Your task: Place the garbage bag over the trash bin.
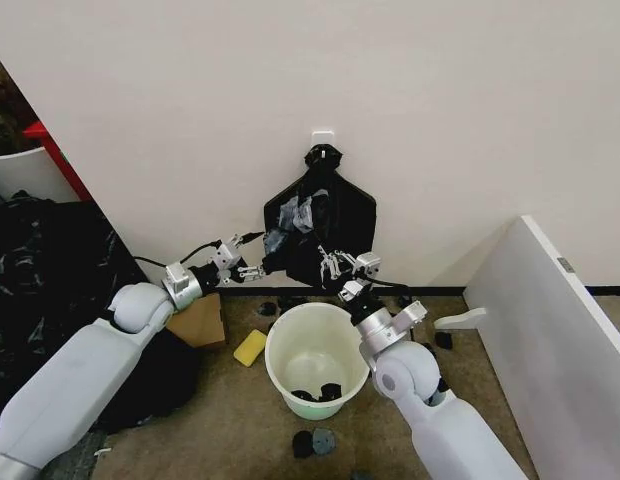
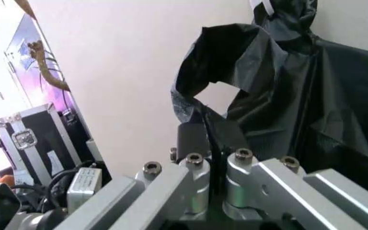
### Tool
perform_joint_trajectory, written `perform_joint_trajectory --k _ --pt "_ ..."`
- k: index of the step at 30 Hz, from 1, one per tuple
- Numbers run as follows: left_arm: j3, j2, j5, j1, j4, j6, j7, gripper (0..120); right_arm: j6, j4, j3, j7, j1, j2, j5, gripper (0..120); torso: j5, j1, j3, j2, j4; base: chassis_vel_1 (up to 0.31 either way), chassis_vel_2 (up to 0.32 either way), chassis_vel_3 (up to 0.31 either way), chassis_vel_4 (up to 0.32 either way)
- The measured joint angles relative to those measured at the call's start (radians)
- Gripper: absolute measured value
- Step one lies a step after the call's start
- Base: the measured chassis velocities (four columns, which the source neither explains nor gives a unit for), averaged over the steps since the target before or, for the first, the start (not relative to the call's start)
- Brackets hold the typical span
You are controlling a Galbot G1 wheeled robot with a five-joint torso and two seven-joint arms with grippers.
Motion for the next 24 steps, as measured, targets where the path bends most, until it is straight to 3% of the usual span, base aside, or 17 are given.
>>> perform_joint_trajectory --k 12,14,18,21,24 --pt "-0.065 -0.007 -0.017 0.073 -0.042 -0.002 -0.037 11 0.004 0.014 0.001 0.022 -0.021 -0.007 -0.006 0 0.0000 0.000 0.000 0.000 0.0002 0.000 0.000 0.000 0.000" --pt "-0.099 -0.006 -0.034 0.118 -0.076 -0.002 -0.082 0 0.005 0.034 -0.004 0.061 -0.039 -0.020 -0.006 0 -0.0001 0.000 0.000 0.000 0.0003 0.000 0.000 0.000 0.000" --pt "-0.149 -0.011 -0.088 0.198 -0.152 -0.001 -0.198 0 0.004 0.075 -0.019 0.122 -0.088 -0.046 -0.005 0 0.0000 0.000 0.000 0.000 0.0003 0.000 0.000 0.000 0.000" --pt "-0.195 -0.035 -0.163 0.297 -0.260 0.003 -0.356 0 0.005 0.135 -0.036 0.169 -0.173 -0.077 -0.001 0 0.0001 0.000 0.000 0.000 0.0002 0.000 0.000 0.000 0.000" --pt "-0.216 -0.065 -0.206 0.366 -0.336 0.002 -0.448 0 0.005 0.185 -0.052 0.198 -0.236 -0.093 0.002 0 0.0000 0.000 0.000 0.000 -0.0002 0.000 0.000 0.000 0.000"
